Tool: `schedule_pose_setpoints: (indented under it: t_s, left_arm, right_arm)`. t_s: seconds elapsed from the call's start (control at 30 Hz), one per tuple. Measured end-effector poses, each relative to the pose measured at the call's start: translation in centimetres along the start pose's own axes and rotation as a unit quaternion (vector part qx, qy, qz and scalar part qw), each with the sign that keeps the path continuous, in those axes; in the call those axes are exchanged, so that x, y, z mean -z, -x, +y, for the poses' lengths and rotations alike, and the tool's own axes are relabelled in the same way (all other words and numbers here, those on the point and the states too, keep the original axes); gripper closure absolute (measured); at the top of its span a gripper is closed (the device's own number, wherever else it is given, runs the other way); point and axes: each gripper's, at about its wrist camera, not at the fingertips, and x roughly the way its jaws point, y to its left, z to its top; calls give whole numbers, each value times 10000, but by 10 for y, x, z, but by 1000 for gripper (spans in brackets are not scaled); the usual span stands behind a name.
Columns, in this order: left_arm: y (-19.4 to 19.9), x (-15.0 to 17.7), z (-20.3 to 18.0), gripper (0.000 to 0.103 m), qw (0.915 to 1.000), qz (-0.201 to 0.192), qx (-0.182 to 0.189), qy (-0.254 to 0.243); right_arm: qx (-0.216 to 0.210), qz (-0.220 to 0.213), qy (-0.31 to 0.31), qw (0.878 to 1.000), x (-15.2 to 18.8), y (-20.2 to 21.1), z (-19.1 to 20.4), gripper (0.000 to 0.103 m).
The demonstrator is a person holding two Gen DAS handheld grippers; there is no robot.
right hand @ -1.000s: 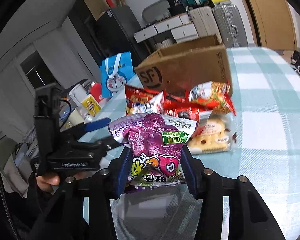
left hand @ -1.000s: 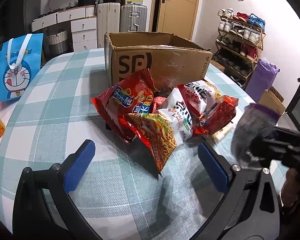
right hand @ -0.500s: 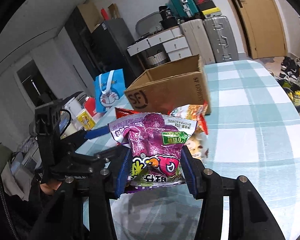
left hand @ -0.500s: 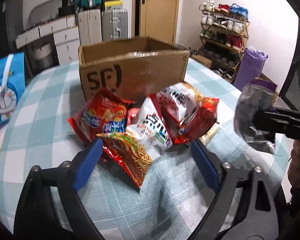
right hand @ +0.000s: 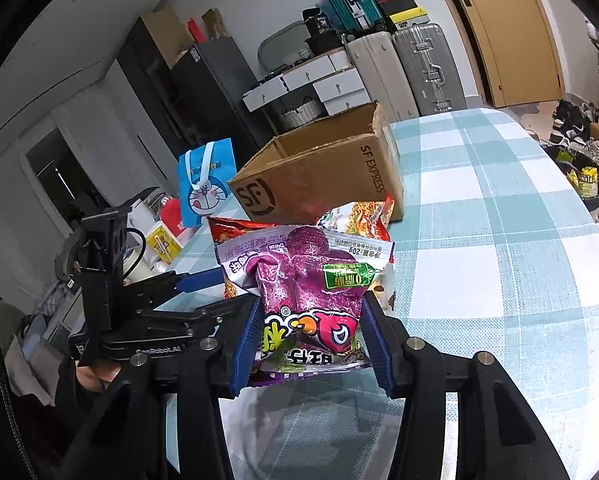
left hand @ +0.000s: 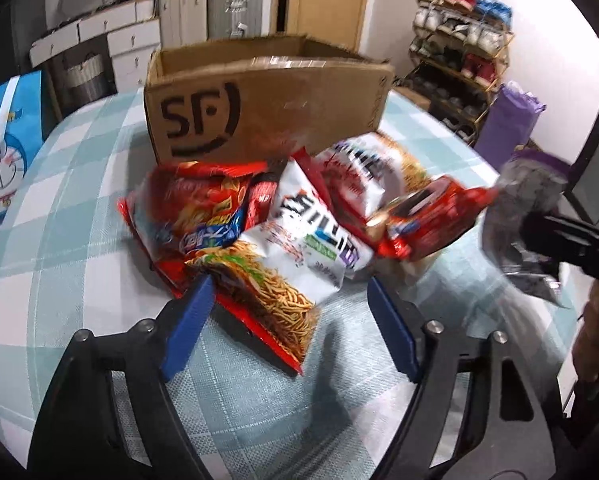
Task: Organize snacks
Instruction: 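Grasp the purple grape candy bag with the right gripper while the left gripper grasps the white noodle bag, then lift both held bags and carry them over the cardboard box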
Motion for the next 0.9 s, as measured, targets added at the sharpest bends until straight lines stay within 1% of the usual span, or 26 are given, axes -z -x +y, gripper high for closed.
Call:
schedule_pose_setpoints:
  t_s: [0.17,0.23,0.3,0.4,0.47,0.9]
  left_arm:
    - [-14,-1,-1,27,9997,152,-180,-3]
    - [-16,-2,-1,30,9997,159,-206,1]
    - [-19,-1,1,46,9997,177,-177,36]
    - [-18,1,6,51,9998,118,-32,137]
    - [-16,3,8,52,9998,79,35,173]
    - [11,9,11,53,9991,-289,128,296]
  right_arm:
    - [14,-13,-38,10000,-1,1,-2,54]
    - [10,-16,-42,10000,-1,1,-2,54]
    - [13,-26,-54,10000,-1,1,-2,54]
    - [16,1,-69,10000,0,0,-4,54]
    - [7,12,-83,10000,1,-1,-5,54]
    - [25,-11,-62,10000,1,-6,-4,54]
